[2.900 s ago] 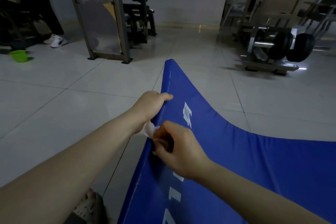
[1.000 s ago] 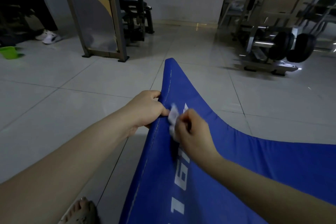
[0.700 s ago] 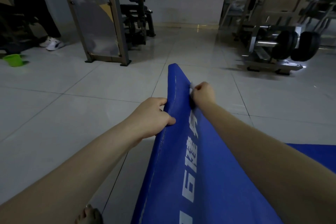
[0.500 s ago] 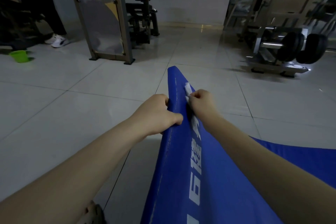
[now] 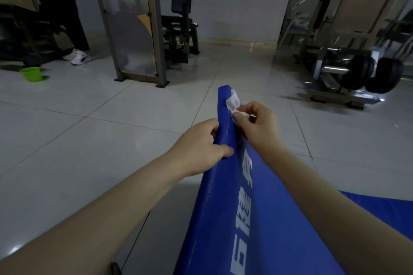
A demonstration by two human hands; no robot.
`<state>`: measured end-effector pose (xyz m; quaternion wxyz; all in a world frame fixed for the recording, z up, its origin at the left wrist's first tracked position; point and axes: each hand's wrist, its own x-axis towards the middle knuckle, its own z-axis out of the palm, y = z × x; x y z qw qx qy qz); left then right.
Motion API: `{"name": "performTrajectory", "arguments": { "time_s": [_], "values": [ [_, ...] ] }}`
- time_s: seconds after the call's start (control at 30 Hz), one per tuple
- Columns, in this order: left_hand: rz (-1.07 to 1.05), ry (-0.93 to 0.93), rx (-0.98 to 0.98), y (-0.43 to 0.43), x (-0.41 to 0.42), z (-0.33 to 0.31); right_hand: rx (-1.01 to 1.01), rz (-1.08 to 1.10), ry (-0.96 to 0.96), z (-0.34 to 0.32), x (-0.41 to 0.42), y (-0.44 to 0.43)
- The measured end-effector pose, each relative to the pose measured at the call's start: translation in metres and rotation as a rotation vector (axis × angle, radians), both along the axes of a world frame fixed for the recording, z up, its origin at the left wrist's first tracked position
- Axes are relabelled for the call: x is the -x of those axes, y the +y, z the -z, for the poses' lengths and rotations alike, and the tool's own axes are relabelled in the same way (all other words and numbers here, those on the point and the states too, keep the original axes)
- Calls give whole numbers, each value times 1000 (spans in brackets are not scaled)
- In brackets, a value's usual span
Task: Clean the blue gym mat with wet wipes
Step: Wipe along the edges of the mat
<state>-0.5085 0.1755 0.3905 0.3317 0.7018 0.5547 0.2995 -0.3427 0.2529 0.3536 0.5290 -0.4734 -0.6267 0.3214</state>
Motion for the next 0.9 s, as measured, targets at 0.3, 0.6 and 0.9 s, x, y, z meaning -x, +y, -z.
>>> {"name": "performTrajectory", "arguments": {
  "time_s": [0.3, 0.6, 0.9],
  "values": [
    [-137, -118, 74, -1, 1, 5, 358, 305, -154, 37, -3, 31],
    [-196, -227, 144, 0, 11, 4, -143, 27, -158, 7, 38, -32],
    [-176, -295, 266, 5, 6, 5, 232, 251, -97, 23, 11, 8]
  ]
}}
